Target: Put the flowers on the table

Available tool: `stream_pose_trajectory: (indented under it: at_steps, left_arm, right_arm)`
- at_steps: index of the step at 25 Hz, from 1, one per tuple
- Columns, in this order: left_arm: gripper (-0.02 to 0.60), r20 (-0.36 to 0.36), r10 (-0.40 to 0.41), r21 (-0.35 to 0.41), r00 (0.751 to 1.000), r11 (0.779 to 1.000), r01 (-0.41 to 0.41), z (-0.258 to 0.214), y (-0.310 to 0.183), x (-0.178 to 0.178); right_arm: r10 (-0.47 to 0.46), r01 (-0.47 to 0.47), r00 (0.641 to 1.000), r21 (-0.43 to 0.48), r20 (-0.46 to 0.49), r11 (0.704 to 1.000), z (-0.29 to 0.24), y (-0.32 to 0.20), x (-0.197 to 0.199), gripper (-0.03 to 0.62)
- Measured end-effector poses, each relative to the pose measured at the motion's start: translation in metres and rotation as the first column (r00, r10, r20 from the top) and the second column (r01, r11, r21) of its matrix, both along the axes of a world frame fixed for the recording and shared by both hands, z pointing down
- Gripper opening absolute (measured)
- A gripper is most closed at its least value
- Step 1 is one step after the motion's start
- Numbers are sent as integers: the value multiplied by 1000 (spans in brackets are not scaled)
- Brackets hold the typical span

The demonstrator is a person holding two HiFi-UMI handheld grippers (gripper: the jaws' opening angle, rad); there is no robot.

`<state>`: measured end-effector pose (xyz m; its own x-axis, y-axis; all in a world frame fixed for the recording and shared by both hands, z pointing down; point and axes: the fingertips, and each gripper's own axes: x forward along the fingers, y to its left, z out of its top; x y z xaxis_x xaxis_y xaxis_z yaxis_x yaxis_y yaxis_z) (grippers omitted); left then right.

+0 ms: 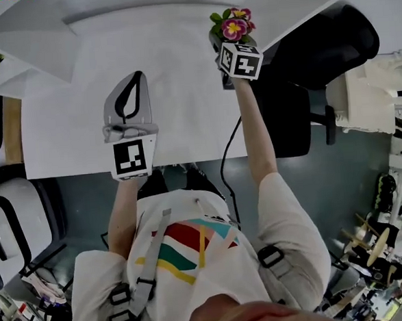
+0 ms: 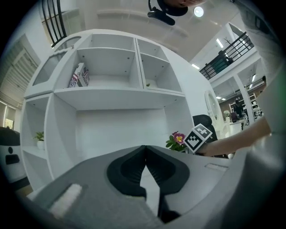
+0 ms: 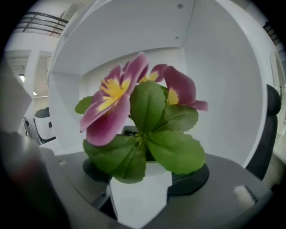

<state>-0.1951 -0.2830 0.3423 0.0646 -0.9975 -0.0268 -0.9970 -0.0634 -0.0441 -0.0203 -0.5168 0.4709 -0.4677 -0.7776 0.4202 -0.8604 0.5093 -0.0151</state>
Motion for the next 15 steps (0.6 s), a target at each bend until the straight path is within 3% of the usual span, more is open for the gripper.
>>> stream_pose_trajectory:
  at_steps: [5, 10, 15]
  left_arm:
    - [5, 52, -65, -36, 997, 997, 67, 0, 5, -24]
    - [5, 26, -141, -40, 990, 989, 142, 5, 15, -45]
    - [5, 32, -179, -71, 983, 981, 181, 16, 20, -59]
  right_arm:
    - [18, -22, 998, -62, -64, 998, 45, -42, -3, 330]
    - [35, -49, 990, -97, -138, 994, 86, -77, 0, 330]
    - [76, -96, 986, -131, -149, 987, 125, -101, 11, 330]
